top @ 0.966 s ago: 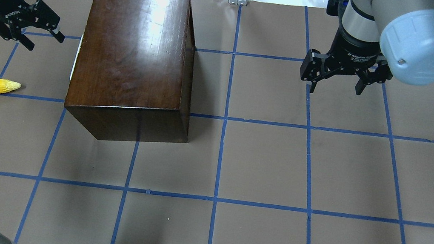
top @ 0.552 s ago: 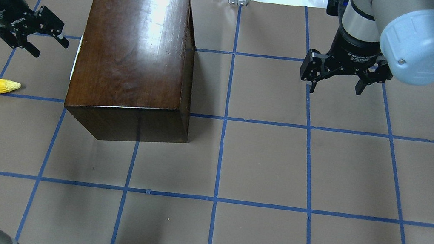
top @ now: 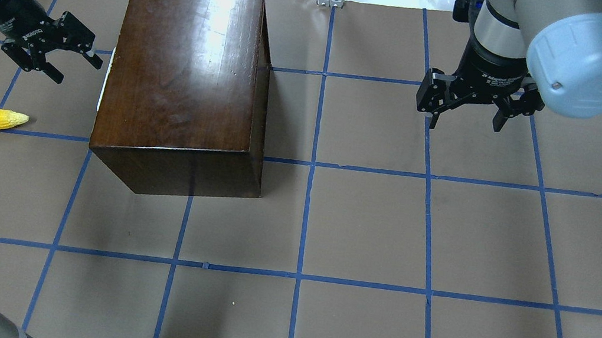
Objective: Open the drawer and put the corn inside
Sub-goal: 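Lower the left gripper and close it on the white drawer handle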
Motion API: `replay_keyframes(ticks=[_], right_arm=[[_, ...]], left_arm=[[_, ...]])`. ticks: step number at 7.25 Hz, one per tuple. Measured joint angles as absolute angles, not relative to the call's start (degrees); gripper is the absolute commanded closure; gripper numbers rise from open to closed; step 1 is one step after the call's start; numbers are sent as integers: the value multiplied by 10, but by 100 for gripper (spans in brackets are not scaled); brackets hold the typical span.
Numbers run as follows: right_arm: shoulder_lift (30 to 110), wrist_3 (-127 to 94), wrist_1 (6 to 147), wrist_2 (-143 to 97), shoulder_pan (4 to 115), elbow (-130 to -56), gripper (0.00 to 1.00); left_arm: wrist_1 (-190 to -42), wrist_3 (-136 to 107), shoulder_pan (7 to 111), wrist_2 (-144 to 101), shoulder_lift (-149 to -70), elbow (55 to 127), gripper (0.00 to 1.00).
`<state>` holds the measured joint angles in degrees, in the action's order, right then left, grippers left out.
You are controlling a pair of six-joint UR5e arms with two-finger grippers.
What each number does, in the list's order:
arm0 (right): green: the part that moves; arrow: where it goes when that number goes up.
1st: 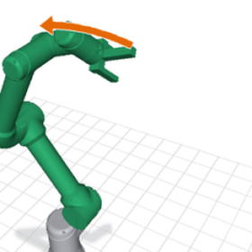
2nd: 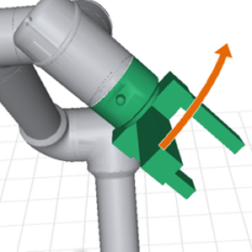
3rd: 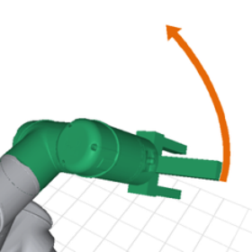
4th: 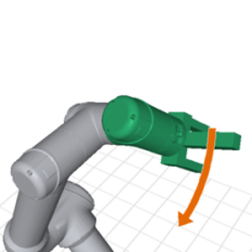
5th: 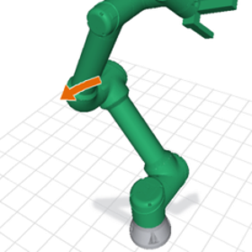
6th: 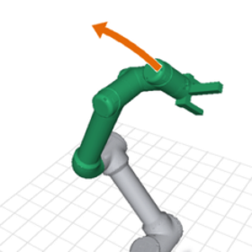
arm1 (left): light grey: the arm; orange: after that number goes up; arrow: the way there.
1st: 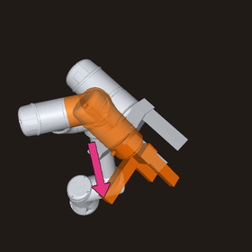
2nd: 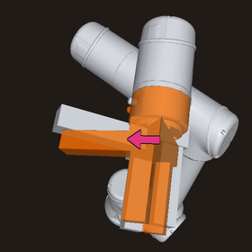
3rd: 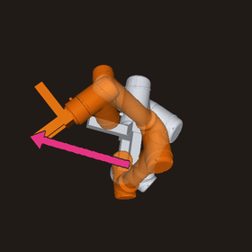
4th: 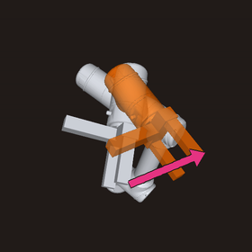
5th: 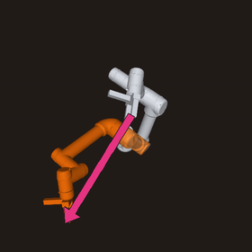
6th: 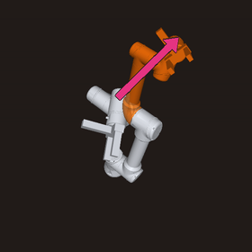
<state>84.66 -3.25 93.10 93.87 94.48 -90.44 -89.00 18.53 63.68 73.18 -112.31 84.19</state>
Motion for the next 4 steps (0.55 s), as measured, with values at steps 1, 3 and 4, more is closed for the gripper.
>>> replay_keyframes(ticks=[1,3,4], right_arm=[[847,-33,931,939,945,-904,0],[847,-33,931,939,945,-904,0],[847,-33,931,939,945,-904,0]], left_arm=[[-888,185,638,732,-1125,842,0],[-887,185,639,732,-1131,842,0],[-887,185,639,732,-1134,843,0]])
